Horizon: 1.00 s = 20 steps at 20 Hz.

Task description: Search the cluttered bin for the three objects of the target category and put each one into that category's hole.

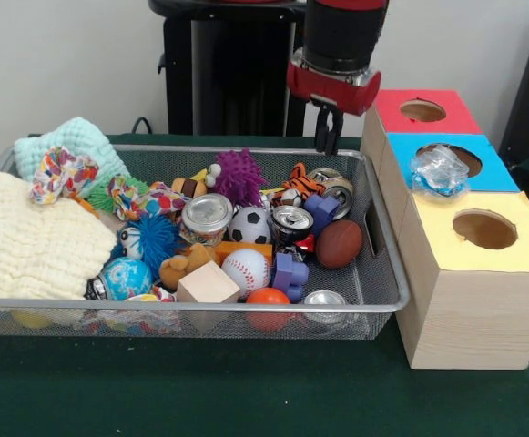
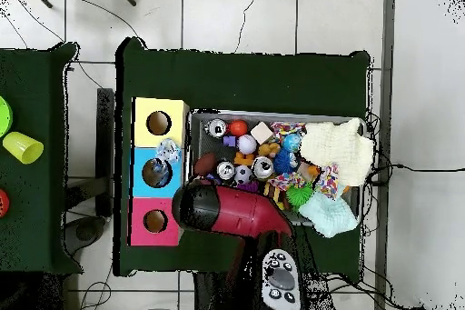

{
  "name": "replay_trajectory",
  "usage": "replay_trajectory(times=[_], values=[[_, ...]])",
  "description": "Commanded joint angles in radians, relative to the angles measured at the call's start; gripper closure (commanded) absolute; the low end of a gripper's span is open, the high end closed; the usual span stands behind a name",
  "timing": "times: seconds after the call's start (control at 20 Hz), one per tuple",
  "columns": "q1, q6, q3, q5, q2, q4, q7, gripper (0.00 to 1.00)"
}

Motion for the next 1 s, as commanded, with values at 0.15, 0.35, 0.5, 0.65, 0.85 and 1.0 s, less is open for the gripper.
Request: replay_trajectory(times=[0.15, 0.35, 0.5, 0.65, 0.85, 1.0], values=[[0.025, -0.077, 0.097, -0.060, 0.087, -0.096, 0.043, 1.00], [0.061, -0.051, 0.080, -0.046, 0.093, -0.124, 0.074, 1.00], [0.084, -0.005, 0.069, -0.027, 0.093, -0.157, 0.087, 1.00], [0.105, 0.045, 0.061, -0.008, 0.077, -0.179, 0.102, 1.00], [0.112, 0.104, 0.060, 0.006, 0.048, -0.196, 0.102, 1.00], [0.106, 0.121, 0.063, 0.008, 0.047, -0.205, 0.096, 1.00]])
